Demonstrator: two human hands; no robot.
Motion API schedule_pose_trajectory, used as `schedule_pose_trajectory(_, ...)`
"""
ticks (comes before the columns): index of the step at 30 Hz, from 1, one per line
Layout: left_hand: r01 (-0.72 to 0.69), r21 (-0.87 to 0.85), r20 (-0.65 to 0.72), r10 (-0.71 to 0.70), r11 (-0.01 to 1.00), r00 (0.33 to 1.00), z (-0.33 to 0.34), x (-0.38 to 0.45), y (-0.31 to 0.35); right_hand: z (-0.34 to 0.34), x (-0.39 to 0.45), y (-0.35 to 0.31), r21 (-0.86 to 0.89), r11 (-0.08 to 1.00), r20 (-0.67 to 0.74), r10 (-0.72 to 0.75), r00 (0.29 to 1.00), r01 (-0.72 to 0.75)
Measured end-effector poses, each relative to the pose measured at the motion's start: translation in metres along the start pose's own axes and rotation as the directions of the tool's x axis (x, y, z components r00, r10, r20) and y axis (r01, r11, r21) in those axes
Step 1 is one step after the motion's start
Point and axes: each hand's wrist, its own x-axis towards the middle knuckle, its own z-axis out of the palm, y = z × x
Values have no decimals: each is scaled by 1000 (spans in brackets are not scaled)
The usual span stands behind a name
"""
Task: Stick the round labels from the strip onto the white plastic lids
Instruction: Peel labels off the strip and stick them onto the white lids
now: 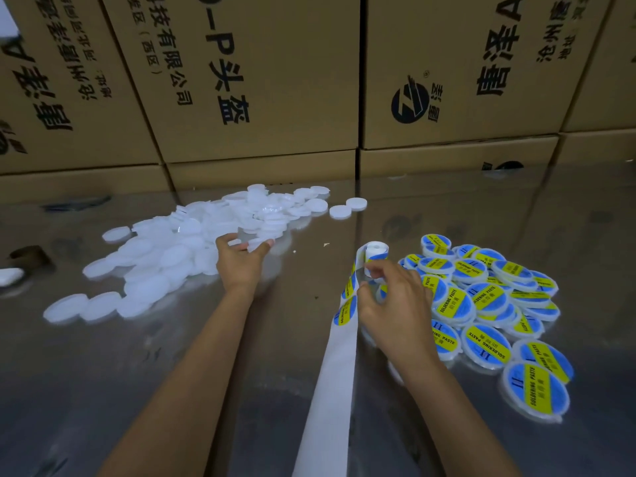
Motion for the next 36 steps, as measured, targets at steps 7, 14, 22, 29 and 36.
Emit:
schedule_pose_trajectory(7, 35, -249, -51, -49, 968, 997, -22, -34, 0, -5, 0, -1, 27, 1000, 19, -7, 1000, 6)
schedule_pose_trajectory(14, 130, -384, 110, -94, 914, 989, -48, -73, 3, -6, -7, -6, 10, 999, 238, -46, 970, 45)
schedule_pose_trajectory(22, 293, -457, 459, -60, 840, 887, -40, -116, 28, -13, -9, -8, 239, 970, 344, -39, 938, -47)
schedule_pose_trajectory(29, 252, -354, 509, -41, 901, 860, -28, -126, 26, -12, -8, -6, 356, 918, 377, 33, 926, -177)
schedule_pose_trajectory(36, 281, -446, 583, 38, 850, 811, -22, -132, 33, -12, -8, -10, 411, 894, 385, 7, 923, -178)
